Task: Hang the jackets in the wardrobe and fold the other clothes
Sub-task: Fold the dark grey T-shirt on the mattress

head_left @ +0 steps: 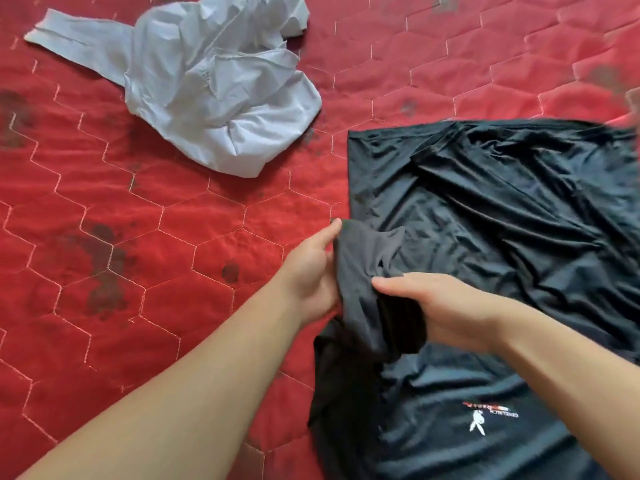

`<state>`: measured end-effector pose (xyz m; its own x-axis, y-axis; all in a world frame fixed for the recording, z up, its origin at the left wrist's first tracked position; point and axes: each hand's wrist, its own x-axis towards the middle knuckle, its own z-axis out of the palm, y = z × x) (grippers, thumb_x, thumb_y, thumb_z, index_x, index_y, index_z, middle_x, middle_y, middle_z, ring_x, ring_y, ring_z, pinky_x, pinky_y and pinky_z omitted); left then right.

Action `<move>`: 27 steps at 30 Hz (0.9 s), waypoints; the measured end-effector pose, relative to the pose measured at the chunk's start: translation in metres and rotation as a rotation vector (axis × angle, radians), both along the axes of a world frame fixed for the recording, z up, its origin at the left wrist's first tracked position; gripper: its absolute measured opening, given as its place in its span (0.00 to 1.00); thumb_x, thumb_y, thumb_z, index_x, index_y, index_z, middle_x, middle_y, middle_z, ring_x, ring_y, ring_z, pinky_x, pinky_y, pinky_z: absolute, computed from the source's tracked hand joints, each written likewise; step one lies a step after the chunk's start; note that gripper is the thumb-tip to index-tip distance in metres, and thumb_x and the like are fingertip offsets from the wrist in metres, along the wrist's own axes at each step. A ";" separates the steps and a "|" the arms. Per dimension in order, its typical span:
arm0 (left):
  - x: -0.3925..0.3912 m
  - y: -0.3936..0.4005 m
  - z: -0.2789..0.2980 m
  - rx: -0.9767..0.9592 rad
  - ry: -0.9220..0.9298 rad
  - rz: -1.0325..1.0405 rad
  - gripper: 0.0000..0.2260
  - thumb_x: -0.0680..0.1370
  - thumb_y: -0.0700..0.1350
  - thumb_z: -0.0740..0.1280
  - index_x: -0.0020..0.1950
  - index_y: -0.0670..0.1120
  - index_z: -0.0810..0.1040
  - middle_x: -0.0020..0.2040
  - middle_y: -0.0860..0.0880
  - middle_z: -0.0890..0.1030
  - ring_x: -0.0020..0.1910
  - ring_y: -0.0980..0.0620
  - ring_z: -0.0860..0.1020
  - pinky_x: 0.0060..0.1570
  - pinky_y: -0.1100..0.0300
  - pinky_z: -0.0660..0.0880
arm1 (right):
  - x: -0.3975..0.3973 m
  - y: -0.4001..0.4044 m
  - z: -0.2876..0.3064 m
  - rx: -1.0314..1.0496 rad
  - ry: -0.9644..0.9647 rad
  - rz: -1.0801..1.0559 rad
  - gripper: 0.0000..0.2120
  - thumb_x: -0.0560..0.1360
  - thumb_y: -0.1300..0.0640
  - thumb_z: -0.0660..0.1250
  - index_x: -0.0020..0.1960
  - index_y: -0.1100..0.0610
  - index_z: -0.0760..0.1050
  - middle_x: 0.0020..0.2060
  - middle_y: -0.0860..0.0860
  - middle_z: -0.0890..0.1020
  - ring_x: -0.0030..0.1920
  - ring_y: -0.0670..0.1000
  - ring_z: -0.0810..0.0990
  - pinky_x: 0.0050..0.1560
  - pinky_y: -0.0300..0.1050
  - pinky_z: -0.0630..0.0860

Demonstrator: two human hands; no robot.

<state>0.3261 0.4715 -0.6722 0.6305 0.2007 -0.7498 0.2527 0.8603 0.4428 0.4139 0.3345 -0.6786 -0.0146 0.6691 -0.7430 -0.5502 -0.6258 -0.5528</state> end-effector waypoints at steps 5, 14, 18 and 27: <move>0.021 -0.025 0.004 0.240 -0.144 -0.062 0.10 0.79 0.33 0.61 0.57 0.44 0.76 0.46 0.42 0.80 0.48 0.44 0.79 0.54 0.51 0.76 | 0.012 -0.039 0.001 0.071 -0.210 0.231 0.33 0.69 0.36 0.71 0.59 0.64 0.77 0.60 0.63 0.79 0.60 0.59 0.80 0.67 0.67 0.67; 0.068 -0.044 0.037 0.281 -0.419 -0.317 0.14 0.73 0.33 0.64 0.56 0.44 0.78 0.49 0.44 0.81 0.45 0.50 0.81 0.49 0.60 0.78 | 0.068 -0.073 0.020 0.333 0.170 -0.418 0.34 0.62 0.40 0.78 0.63 0.53 0.78 0.61 0.56 0.76 0.60 0.56 0.73 0.62 0.54 0.72; 0.099 -0.049 0.046 0.277 -0.410 -0.415 0.19 0.75 0.38 0.65 0.66 0.42 0.74 0.56 0.42 0.80 0.50 0.48 0.81 0.51 0.57 0.78 | 0.114 -0.081 0.052 0.319 -0.121 -0.580 0.12 0.70 0.54 0.67 0.53 0.54 0.80 0.46 0.51 0.85 0.43 0.49 0.83 0.51 0.49 0.78; 0.145 -0.050 0.012 0.704 0.022 -1.124 0.08 0.75 0.46 0.72 0.51 0.44 0.84 0.49 0.47 0.86 0.51 0.50 0.84 0.55 0.57 0.78 | 0.217 -0.093 0.051 0.105 -0.542 -0.598 0.11 0.79 0.67 0.60 0.50 0.57 0.79 0.38 0.52 0.84 0.31 0.46 0.83 0.31 0.39 0.79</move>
<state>0.4709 0.4212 -0.6602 0.6970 -0.0720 -0.7135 0.6844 -0.2304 0.6918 0.6311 0.2415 -0.6278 0.7109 0.5164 -0.4774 -0.4143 -0.2411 -0.8776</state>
